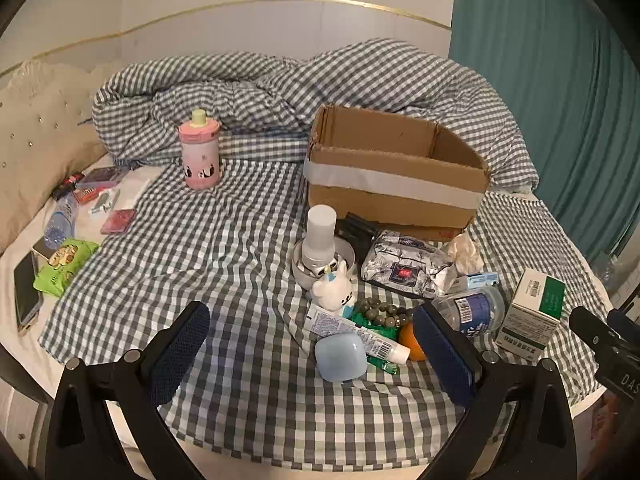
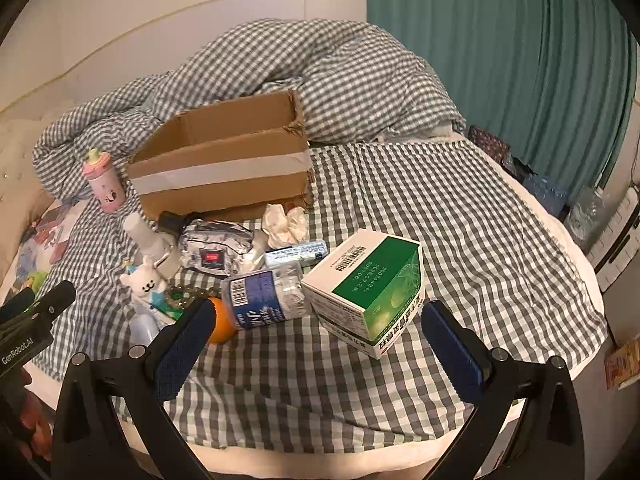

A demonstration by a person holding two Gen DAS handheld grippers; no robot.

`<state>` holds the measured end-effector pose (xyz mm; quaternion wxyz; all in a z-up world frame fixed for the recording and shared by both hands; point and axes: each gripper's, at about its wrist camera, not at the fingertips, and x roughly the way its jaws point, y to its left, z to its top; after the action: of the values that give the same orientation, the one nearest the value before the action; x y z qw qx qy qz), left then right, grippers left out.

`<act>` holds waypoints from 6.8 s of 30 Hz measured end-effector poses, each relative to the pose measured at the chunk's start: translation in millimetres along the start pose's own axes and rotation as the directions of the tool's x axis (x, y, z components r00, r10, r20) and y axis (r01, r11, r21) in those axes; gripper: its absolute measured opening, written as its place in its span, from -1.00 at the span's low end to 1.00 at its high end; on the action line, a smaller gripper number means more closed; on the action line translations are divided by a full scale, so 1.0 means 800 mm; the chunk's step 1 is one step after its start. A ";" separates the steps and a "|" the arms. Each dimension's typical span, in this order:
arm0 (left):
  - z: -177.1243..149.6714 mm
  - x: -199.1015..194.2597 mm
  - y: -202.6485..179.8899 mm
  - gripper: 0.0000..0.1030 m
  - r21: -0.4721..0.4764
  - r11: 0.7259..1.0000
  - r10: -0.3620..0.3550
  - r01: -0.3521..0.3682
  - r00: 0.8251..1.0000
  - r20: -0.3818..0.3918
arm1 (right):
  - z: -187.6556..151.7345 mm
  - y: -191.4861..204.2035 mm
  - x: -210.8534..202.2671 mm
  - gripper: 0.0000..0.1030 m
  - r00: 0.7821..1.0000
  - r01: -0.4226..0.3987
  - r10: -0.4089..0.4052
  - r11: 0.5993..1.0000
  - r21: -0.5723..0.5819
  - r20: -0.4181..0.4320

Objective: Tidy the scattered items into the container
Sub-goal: 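Grasp the green-and-white medicine box with the right gripper, then carry the medicine box into the cardboard box while the left gripper carries the white cup, then grasp the blue water bottle with the right gripper while the left gripper grasps the light-blue earbud case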

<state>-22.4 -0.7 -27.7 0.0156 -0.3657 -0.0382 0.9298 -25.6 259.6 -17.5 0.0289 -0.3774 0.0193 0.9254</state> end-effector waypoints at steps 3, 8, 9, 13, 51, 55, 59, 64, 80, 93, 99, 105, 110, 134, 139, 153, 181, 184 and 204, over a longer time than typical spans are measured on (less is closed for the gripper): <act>0.005 0.018 0.005 1.00 -0.014 1.000 0.003 -0.003 1.000 -0.017 | 0.005 -0.009 0.015 0.99 1.000 0.013 -0.013 1.000 0.016 -0.015; 0.022 0.058 0.008 1.00 -0.012 1.000 0.017 -0.018 0.999 -0.030 | 0.015 -0.028 0.043 0.99 0.998 0.031 -0.029 0.999 0.041 -0.053; 0.027 0.067 0.007 1.00 -0.009 1.000 0.021 -0.022 0.999 -0.031 | 0.017 -0.033 0.049 0.99 0.998 0.037 -0.034 0.998 0.048 -0.057; 0.046 0.110 0.003 1.00 -0.001 0.999 0.046 -0.046 0.998 -0.043 | 0.023 -0.045 0.070 0.99 0.996 0.058 -0.054 0.997 0.058 -0.074; 0.072 0.222 -0.013 -0.20 0.006 0.999 0.040 -0.039 0.993 -0.115 | -0.002 -0.029 0.162 0.99 0.954 0.218 -0.159 0.949 0.229 -0.253; 0.071 0.212 -0.011 -0.21 0.002 0.999 0.042 -0.042 0.993 -0.108 | -0.001 -0.021 0.173 0.99 0.941 0.231 -0.156 0.944 0.235 -0.299; 0.069 0.202 -0.009 -0.24 -0.007 0.999 0.042 -0.042 0.994 -0.101 | -0.002 -0.030 0.188 0.99 0.943 0.241 -0.152 0.926 0.291 -0.297; 0.068 0.187 -0.003 -0.60 -0.005 0.999 0.047 -0.047 0.995 -0.093 | -0.010 -0.053 0.184 0.82 0.942 0.189 -0.069 0.917 0.351 -0.327; 0.050 0.193 0.014 0.11 -0.058 0.997 -0.051 0.044 0.992 -0.115 | -0.025 -0.062 0.137 0.76 0.960 0.101 0.003 0.929 0.356 -0.281; 0.055 0.217 -0.015 0.63 0.008 0.994 -0.110 0.112 0.987 -0.113 | -0.026 -0.061 0.145 0.76 0.956 0.092 0.010 0.939 0.331 -0.293; 0.053 0.226 -0.016 -0.36 -0.003 0.991 -0.132 0.132 0.984 -0.124 | -0.022 -0.063 0.140 0.75 0.963 0.091 0.000 0.942 0.322 -0.271; 0.052 0.201 -0.013 -0.37 -0.013 0.995 -0.101 0.100 0.990 -0.096 | -0.006 -0.051 0.107 0.75 0.982 0.036 0.021 0.956 0.291 -0.190; 0.080 0.152 -0.008 -0.37 -0.005 0.995 -0.095 0.095 0.995 -0.041 | 0.022 -0.038 0.083 0.75 0.990 -0.017 0.054 0.961 0.275 -0.129; 0.295 0.223 -0.089 0.72 0.079 0.988 -0.132 0.130 0.991 0.019 | 0.230 0.080 0.210 0.94 0.946 -0.323 0.317 0.931 0.173 0.060; 0.288 0.223 -0.083 1.00 0.084 0.992 -0.094 0.090 0.994 0.049 | 0.228 0.087 0.201 0.99 0.961 -0.276 0.270 0.953 0.123 0.063; 0.259 0.097 -0.067 1.00 0.079 0.997 -0.034 0.028 0.996 0.087 | 0.175 0.042 0.033 0.99 0.965 -0.234 0.223 0.970 0.063 0.140; -0.061 0.135 -0.013 1.00 0.038 0.995 -0.080 0.090 0.974 -0.212 | -0.075 0.029 0.168 0.99 0.964 -0.145 0.150 0.989 0.038 -0.218; -0.063 0.148 -0.010 1.00 0.023 0.996 -0.078 0.086 0.970 -0.231 | -0.078 0.040 0.184 0.99 0.960 -0.142 0.144 0.990 0.027 -0.239; -0.072 0.174 -0.032 0.93 0.073 0.988 -0.111 0.137 0.953 -0.282 | -0.073 0.048 0.241 0.91 0.939 -0.187 0.196 0.981 0.059 -0.281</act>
<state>-85.1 35.8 -161.7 0.0958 -0.4879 -0.0161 0.8675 -124.9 225.7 -193.3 -0.0586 -0.5029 0.0743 0.8591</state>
